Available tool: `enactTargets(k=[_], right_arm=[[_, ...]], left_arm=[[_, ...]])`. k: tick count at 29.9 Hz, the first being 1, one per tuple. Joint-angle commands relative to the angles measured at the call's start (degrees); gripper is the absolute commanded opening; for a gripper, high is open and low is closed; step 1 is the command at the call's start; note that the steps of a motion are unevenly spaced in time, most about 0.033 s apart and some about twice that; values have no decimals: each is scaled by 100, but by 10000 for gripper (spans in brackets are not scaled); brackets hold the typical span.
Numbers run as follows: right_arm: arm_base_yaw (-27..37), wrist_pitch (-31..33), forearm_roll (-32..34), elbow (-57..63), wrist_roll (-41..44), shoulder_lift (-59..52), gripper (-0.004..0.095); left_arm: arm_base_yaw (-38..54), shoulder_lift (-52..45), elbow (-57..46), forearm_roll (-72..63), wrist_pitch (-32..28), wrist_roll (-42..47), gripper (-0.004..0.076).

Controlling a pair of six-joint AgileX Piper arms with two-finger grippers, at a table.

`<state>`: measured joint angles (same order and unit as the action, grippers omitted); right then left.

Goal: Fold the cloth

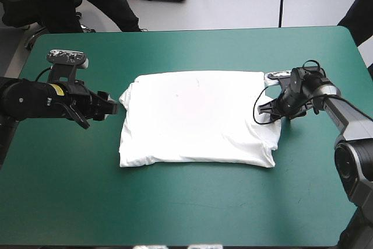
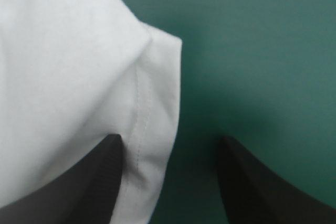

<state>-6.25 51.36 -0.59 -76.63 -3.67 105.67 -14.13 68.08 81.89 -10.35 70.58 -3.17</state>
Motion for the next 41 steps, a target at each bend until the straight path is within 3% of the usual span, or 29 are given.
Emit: enactTargets(k=[1, 9, 17, 22, 28, 33, 36, 41], right_arm=[[49, -3, -21, -167, -46, -129, 380], [49, 71, -111, -157, -46, 60, -17], [-68, 581, -508, -908, -254, -338, -17], [-551, 628, -966, -1273, -522, -439, -17], [-1142, 580, -818, -1262, -564, -19, -17], [-1225, 580, -903, -1262, -868, 366, -2], [-1225, 593, -939, -1271, -1046, 422, 70], [-1225, 789, -1179, -1302, -1129, 413, 354]], left_arm=[[-13, -118, 164, -105, 272, 8, 456], [-13, -118, 164, -94, 331, 8, 456], [-13, -118, 164, -70, 336, -1, 456], [-13, -118, 164, -70, 336, -14, 456], [-13, -118, 164, -70, 336, 19, 452], [-13, -129, 164, -91, 336, 19, 439], [-13, -129, 164, -105, 336, 19, 435], [-13, -129, 164, -105, 336, 19, 436]])
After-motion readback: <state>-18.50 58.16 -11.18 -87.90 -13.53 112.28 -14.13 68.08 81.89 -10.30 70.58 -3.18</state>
